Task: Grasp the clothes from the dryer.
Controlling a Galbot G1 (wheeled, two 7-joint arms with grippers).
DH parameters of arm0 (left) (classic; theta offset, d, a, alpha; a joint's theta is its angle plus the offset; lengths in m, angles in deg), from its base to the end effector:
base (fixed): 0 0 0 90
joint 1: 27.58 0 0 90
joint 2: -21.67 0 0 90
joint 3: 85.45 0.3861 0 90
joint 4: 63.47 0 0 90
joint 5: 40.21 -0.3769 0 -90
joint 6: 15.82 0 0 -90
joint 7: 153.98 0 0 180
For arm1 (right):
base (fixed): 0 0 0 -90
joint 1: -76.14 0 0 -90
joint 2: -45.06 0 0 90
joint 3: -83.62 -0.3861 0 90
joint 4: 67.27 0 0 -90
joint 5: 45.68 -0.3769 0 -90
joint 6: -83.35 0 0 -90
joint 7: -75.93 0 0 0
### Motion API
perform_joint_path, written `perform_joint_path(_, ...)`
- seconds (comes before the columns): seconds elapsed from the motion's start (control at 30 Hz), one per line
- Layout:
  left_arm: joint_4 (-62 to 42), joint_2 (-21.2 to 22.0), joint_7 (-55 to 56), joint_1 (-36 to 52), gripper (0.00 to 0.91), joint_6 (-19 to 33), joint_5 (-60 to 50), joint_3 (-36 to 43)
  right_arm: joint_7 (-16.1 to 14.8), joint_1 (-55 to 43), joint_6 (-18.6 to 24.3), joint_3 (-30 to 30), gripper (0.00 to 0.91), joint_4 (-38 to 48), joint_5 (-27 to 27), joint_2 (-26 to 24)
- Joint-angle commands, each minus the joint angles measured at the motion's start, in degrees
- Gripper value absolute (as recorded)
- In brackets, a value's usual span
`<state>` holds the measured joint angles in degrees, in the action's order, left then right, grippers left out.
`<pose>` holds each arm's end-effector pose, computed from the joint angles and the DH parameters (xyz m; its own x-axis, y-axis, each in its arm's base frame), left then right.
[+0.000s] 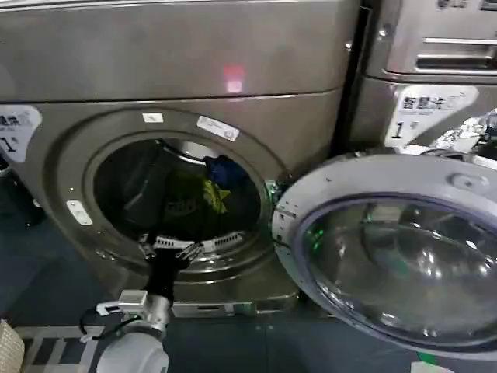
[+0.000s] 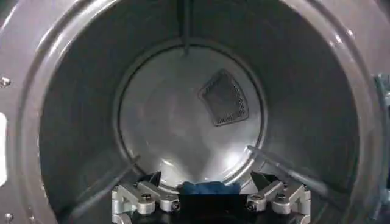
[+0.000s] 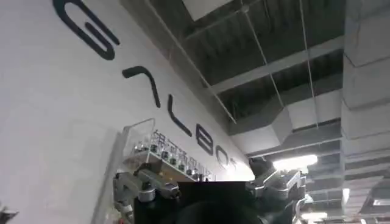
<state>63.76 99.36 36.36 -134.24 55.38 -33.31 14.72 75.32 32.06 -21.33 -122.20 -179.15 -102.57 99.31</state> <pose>0.2355 -0.0181 -0.2435 -0.9958 0.0913 0.0029 0.0914 0.9951 0.0378 -0.1170 -0.3990 0.0987 -0.3873 0.6277 -0.6753 0.8677 0.4958 -0.0368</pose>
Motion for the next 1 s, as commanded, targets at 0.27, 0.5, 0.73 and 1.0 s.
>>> perform_joint_path(0.27,0.2,0.0,0.0,-0.4,0.907,0.0,0.0,0.0,-1.2,-0.1,0.2,0.3,0.907,-0.6,0.1,0.3)
perform_joint_path(0.5,0.1,0.2,0.0,-0.2,0.907,0.2,0.0,-0.3,-1.0,-0.4,0.3,0.4,0.907,-0.5,0.1,0.4)
perform_joint_path(0.73,-4.7,0.3,-0.9,4.2,0.907,2.3,-0.5,-1.3,-1.1,0.4,-3.6,-1.2,0.907,-0.9,2.6,0.3)
perform_joint_path(1.0,-22.1,1.8,-3.3,22.2,0.907,1.7,7.1,-1.3,-1.4,-0.3,-10.5,-1.9,0.907,-2.1,3.9,0.8)
